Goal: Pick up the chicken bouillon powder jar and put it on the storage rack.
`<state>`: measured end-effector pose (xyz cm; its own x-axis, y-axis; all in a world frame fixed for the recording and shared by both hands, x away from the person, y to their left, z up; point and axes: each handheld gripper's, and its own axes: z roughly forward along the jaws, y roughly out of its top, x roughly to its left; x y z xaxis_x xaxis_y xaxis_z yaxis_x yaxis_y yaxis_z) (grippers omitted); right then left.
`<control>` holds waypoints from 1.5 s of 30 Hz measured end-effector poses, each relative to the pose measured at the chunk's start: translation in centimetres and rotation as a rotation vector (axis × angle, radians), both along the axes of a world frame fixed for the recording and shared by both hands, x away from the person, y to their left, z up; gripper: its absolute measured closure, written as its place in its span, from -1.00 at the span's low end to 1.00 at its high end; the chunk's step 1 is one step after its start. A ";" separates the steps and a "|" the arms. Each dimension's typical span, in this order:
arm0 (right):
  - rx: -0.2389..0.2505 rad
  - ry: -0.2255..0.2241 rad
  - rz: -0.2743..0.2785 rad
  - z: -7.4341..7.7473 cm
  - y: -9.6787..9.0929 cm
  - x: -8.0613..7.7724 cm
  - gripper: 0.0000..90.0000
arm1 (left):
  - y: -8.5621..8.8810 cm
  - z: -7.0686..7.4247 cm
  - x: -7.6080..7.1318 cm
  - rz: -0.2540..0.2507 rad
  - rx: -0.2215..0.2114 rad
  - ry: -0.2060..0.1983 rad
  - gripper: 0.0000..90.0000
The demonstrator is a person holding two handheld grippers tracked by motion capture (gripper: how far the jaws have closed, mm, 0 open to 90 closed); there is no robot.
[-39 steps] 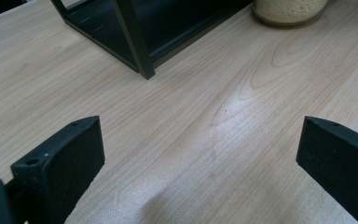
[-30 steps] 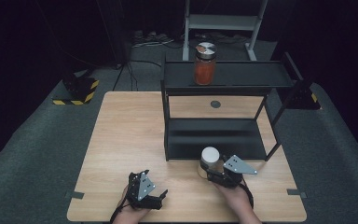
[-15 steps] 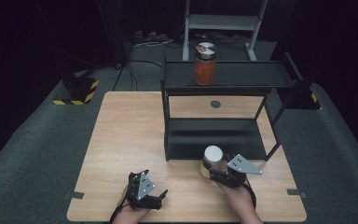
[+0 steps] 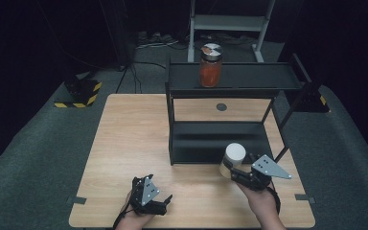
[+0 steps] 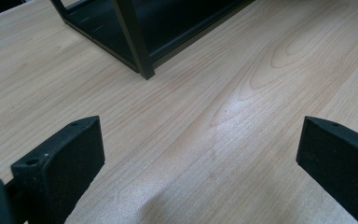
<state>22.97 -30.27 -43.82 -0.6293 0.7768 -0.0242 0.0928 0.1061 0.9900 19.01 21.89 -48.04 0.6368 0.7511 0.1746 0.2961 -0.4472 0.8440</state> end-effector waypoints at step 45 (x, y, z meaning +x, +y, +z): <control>0.010 -0.120 -0.074 8.8 -3.7 -0.5 -0.26 | 0.1 -0.1 0.0 0.003 -0.012 0.001 -0.98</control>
<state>22.45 -34.01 -35.03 -0.5634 0.8215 -0.0878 -0.0194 0.0931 0.9955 19.00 22.03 -48.11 0.6345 0.7551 0.1647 0.2984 -0.4359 0.8491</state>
